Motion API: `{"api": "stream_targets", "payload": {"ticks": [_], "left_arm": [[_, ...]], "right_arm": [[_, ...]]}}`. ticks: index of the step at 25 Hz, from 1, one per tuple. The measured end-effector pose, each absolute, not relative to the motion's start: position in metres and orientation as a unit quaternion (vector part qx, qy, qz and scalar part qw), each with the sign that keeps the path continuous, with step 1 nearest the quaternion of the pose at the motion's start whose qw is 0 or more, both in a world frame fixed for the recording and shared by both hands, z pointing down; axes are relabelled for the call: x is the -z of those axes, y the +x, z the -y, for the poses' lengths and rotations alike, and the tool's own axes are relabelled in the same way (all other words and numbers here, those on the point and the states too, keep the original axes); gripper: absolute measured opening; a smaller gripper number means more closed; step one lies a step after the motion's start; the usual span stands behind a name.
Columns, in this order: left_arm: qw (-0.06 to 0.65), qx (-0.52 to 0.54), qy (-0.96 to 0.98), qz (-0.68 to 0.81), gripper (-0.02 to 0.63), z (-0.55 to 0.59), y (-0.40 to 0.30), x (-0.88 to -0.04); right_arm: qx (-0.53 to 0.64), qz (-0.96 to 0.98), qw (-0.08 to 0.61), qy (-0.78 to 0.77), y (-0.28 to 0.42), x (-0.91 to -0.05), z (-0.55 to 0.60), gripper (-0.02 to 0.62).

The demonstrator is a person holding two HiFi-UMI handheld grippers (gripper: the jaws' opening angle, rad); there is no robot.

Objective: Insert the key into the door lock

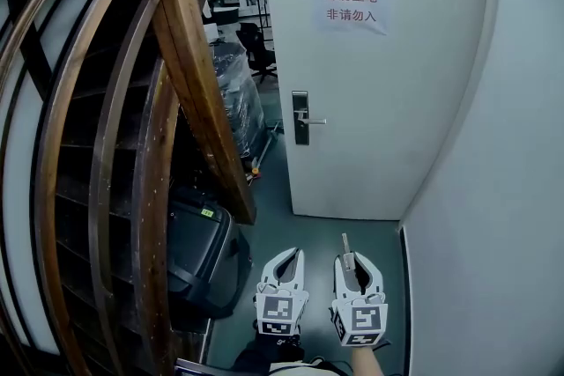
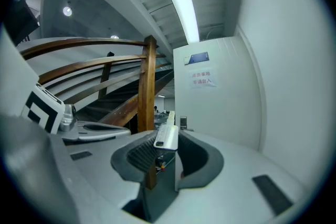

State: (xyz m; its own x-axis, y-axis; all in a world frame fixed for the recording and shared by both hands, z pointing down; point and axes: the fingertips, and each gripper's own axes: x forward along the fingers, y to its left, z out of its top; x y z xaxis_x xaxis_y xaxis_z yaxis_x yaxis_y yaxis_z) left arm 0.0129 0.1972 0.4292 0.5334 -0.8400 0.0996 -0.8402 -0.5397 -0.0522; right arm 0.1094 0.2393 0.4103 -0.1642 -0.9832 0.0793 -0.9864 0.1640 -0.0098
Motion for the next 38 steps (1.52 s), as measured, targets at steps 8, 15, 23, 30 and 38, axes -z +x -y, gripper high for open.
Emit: {"api": "stream_targets", "payload": {"ticks": [8, 15, 23, 30, 38], "left_arm": [[0.003, -0.048, 0.889, 0.455, 0.003, -0.124, 0.015, -0.426], [0.013, -0.058, 0.897, 0.438, 0.003, -0.083, 0.009, -0.437], [0.035, -0.066, 0.895, 0.440, 0.003, -0.047, 0.007, -0.454], [0.029, -0.072, 0.883, 0.464, 0.003, 0.016, 0.018, -0.457], [0.008, -0.064, 0.869, 0.491, 0.003, 0.098, 0.052, -0.440]], "right_arm": [[-0.023, 0.748, 0.036, 0.662, 0.107, -0.406, -0.169, 0.117], [-0.032, 0.733, 0.043, 0.678, 0.104, -0.415, -0.129, 0.117], [-0.045, 0.728, 0.056, 0.682, 0.109, -0.428, -0.095, 0.117], [-0.048, 0.745, 0.055, 0.664, 0.119, -0.437, -0.032, 0.118], [-0.043, 0.770, 0.050, 0.634, 0.141, -0.429, 0.048, 0.117]]}}
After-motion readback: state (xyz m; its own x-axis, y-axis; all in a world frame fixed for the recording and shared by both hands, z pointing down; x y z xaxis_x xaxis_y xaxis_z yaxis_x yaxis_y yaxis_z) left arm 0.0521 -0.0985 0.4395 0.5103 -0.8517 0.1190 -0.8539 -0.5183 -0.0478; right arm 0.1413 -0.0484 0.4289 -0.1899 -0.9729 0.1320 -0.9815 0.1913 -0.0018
